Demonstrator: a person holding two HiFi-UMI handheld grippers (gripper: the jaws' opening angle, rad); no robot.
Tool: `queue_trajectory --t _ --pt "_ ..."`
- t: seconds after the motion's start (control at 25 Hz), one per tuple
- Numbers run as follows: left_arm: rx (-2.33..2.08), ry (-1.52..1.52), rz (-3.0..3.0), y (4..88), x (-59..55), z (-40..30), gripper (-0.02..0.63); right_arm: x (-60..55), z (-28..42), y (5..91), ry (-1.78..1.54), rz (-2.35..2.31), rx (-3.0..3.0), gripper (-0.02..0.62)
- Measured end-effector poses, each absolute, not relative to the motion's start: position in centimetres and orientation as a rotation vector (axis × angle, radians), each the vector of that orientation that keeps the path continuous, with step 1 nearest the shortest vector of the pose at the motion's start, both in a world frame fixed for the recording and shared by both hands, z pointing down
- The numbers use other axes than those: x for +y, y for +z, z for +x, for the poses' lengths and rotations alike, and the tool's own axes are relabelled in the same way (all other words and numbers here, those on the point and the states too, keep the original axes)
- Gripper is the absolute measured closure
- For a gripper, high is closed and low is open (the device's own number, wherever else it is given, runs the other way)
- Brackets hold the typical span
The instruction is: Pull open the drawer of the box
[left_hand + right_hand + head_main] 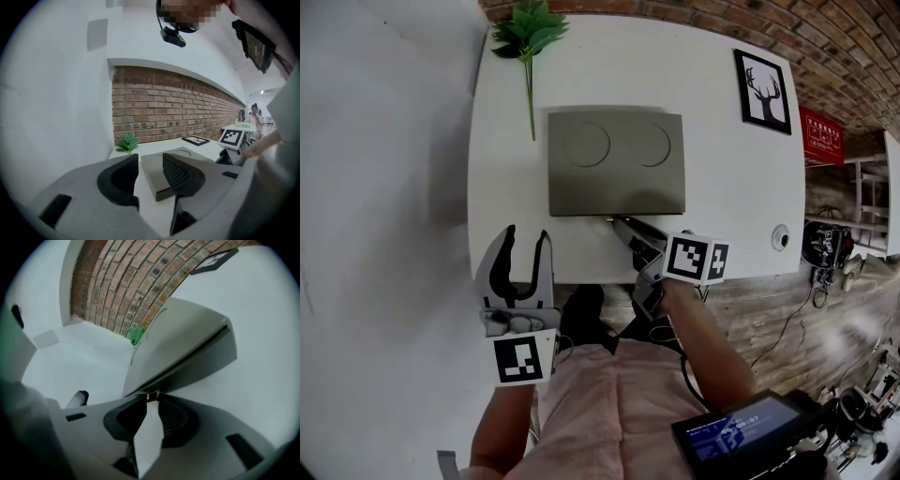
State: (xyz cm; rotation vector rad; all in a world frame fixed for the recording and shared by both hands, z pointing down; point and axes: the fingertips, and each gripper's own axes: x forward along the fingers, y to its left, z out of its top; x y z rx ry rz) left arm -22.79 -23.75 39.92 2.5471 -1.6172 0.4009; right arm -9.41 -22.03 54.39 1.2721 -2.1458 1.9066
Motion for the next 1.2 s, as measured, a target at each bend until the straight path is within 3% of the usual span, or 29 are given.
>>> queue_trajectory --t 1.2 --pt "-1.635 0.376 2.575 38.2 -22.0 -22.8 0.436 -18.9 -9.8 54.4 1.904 1.267 -2.138 0.515"
